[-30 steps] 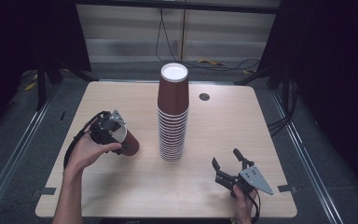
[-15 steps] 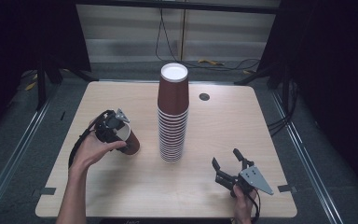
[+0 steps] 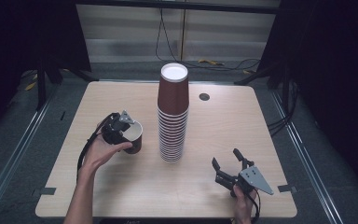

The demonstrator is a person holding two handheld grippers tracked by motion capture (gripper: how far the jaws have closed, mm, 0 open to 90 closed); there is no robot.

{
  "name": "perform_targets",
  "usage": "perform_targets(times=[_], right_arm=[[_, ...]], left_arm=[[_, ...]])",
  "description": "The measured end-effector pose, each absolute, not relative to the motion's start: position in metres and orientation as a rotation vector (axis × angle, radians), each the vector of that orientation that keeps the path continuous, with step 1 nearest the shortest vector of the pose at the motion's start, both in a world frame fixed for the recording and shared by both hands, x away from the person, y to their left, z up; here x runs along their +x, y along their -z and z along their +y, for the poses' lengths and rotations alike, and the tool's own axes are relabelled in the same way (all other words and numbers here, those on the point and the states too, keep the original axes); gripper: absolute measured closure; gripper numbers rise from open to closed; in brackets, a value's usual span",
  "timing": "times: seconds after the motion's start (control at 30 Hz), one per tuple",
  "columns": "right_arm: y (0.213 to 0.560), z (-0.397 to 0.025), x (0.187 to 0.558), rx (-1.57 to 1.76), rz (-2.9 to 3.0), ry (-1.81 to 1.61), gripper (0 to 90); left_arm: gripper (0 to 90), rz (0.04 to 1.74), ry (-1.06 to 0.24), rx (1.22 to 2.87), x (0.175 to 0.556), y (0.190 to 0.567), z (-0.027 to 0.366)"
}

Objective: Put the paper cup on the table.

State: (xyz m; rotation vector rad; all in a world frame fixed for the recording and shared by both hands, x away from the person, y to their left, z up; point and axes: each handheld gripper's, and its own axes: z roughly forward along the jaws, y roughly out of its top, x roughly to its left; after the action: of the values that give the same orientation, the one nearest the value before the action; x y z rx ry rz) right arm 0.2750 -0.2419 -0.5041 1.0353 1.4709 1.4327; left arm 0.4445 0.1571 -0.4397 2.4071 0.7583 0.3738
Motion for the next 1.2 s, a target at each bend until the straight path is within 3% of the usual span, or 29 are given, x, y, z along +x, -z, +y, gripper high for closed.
perform_targets(times=[0.57,1.2], right_arm=[[0.504,-0.242,0.275,1.033,1.471,-1.437,14.1],[0.504,-0.242,0.275,1.032,1.472,-1.438,13.8]], left_arm=[[10.5,0.767,-0.322,2.258,0.437,0.456,0.171],[15.6,0.837,-0.300,2.215,0.428,0.489,0.179]])
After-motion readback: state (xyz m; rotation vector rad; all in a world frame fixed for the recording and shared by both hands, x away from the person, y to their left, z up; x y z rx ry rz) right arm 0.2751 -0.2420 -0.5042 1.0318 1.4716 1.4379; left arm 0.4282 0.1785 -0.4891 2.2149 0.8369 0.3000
